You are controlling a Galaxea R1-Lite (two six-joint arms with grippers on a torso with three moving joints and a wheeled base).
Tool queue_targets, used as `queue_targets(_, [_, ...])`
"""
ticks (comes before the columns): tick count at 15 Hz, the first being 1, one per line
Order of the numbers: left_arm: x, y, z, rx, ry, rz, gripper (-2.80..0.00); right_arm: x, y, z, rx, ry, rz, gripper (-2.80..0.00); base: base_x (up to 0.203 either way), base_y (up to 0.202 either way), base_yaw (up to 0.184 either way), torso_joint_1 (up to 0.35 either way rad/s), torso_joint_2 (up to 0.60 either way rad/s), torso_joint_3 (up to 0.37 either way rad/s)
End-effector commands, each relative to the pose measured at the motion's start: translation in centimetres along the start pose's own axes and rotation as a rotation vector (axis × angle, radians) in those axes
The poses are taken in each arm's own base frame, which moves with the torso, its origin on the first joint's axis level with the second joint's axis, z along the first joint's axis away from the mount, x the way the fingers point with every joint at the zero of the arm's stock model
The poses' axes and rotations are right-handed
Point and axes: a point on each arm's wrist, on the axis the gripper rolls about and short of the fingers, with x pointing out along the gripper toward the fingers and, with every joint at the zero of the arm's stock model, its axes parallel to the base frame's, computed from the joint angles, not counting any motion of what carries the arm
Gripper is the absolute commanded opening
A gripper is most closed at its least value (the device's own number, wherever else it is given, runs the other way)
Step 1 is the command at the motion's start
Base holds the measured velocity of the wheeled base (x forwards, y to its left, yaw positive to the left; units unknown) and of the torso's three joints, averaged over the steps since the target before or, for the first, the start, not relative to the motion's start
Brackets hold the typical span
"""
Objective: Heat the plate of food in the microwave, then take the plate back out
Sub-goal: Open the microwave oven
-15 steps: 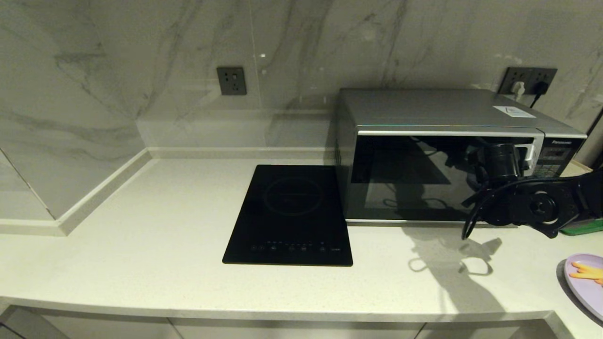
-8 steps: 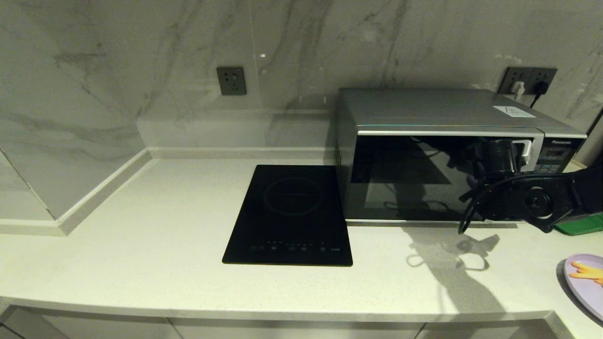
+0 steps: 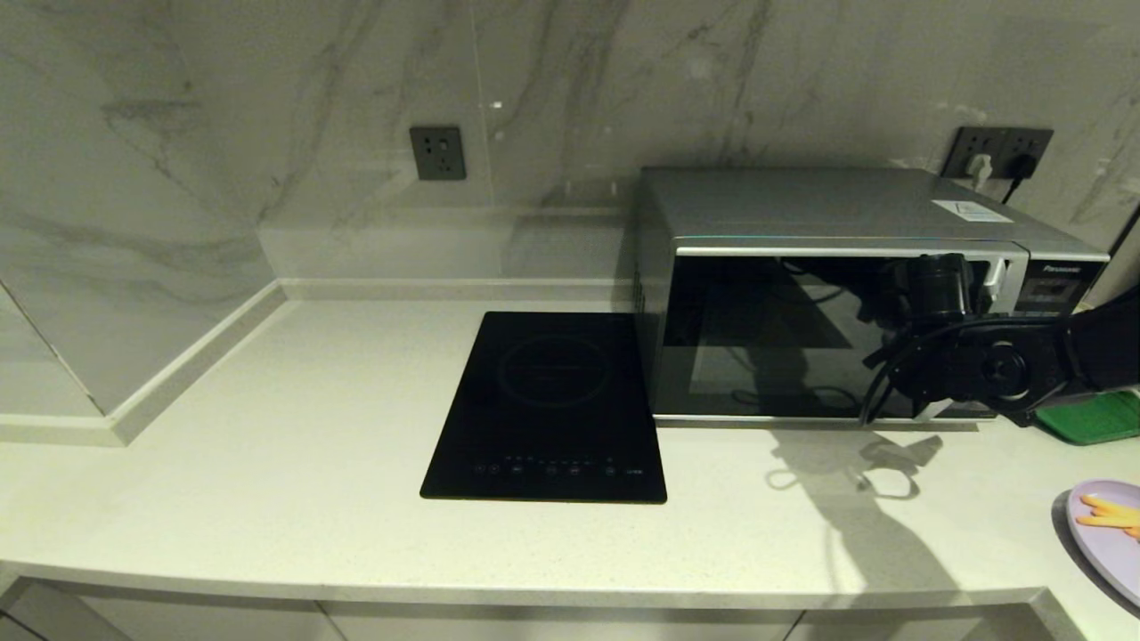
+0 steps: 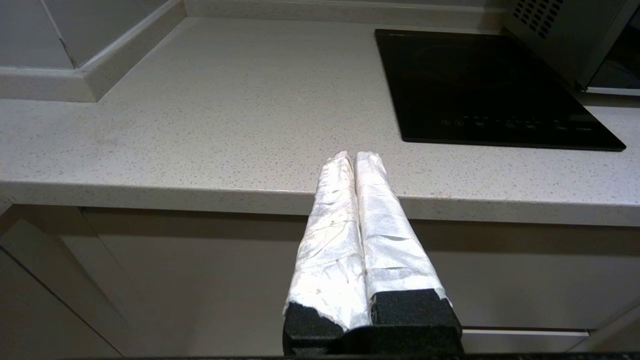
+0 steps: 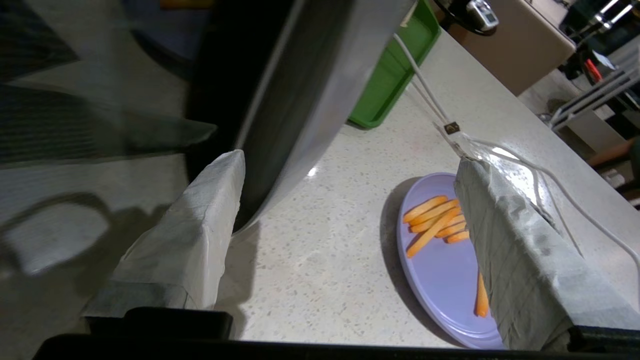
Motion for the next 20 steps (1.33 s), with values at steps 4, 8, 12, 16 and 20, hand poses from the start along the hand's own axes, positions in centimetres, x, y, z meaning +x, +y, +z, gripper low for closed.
queue_targets(4, [0.0, 0.0, 0.0, 0.001, 0.0, 0.001, -2.8, 0.9, -0.3, 0.3, 0.018, 0.002, -0.029, 0.0, 0.0, 0.0, 0.0, 0.0, 0.0, 0.0])
queue_targets(8, [0.0, 0.0, 0.0, 0.0, 0.0, 0.001, -2.8, 1.8, -0.7, 0.0, 0.036, 0.012, -0.053, 0.0, 0.0, 0.0, 0.0, 0.0, 0.0, 0.0])
queue_targets(12, [0.0, 0.0, 0.0, 0.0, 0.0, 0.001, -2.8, 2.5, -1.0, -0.1, 0.055, 0.02, -0.069, 0.0, 0.0, 0.0, 0.0, 0.0, 0.0, 0.0])
queue_targets(16, [0.0, 0.0, 0.0, -0.001, 0.0, 0.001, -2.8, 2.7, -0.9, -0.5, 0.078, 0.026, -0.075, 0.0, 0.0, 0.0, 0.0, 0.0, 0.0, 0.0])
queue_targets(20, [0.0, 0.0, 0.0, -0.001, 0.0, 0.001, -2.8, 2.5, -1.2, -1.0, 0.08, 0.033, -0.076, 0.0, 0.0, 0.0, 0.0, 0.0, 0.0, 0.0])
